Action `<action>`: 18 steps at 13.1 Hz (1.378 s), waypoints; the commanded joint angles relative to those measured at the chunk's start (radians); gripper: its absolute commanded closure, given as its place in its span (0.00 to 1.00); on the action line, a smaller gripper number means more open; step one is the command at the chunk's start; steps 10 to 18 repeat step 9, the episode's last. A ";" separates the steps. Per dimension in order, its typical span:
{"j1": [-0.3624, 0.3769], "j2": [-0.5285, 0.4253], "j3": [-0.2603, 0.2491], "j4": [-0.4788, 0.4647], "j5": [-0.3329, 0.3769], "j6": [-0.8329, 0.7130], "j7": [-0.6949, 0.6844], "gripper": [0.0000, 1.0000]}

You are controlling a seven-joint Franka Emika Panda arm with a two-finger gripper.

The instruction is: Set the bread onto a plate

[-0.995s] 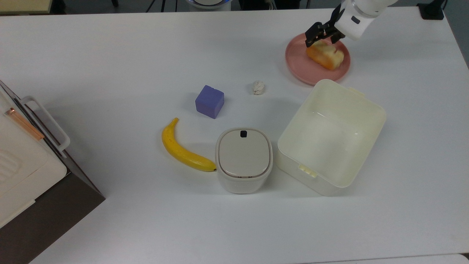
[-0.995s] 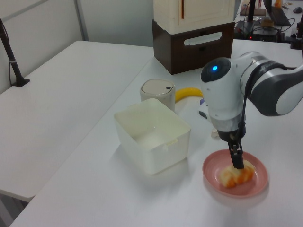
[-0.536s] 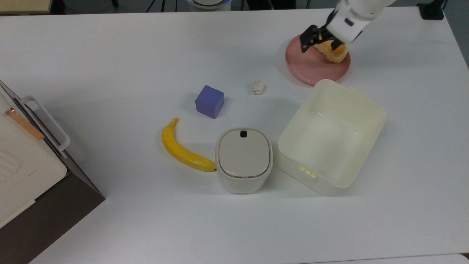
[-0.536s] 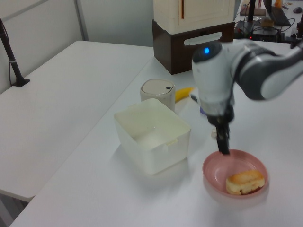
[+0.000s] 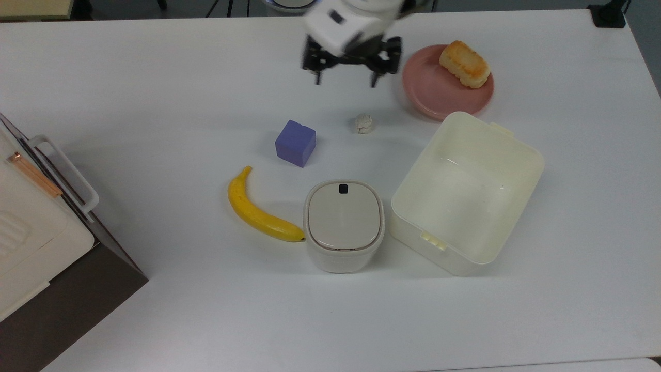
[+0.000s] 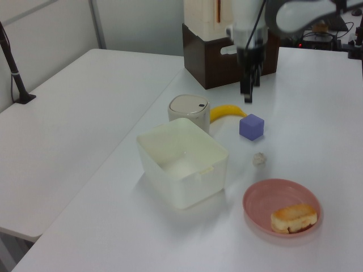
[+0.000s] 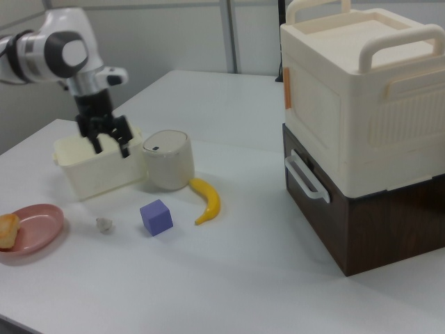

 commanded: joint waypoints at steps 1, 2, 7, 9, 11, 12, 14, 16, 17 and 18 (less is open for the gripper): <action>-0.141 -0.060 0.005 0.002 0.037 -0.020 -0.064 0.00; -0.179 -0.060 0.005 0.008 0.053 -0.020 -0.105 0.00; -0.285 -0.060 0.005 0.041 0.093 -0.025 -0.153 0.00; -0.285 -0.056 0.002 0.043 0.094 -0.022 -0.153 0.00; -0.285 -0.056 0.002 0.043 0.094 -0.022 -0.153 0.00; -0.285 -0.056 0.002 0.043 0.094 -0.022 -0.153 0.00; -0.285 -0.056 0.002 0.043 0.094 -0.022 -0.153 0.00; -0.285 -0.056 0.002 0.043 0.094 -0.022 -0.153 0.00; -0.285 -0.056 0.002 0.043 0.094 -0.022 -0.153 0.00; -0.285 -0.056 0.002 0.043 0.094 -0.022 -0.153 0.00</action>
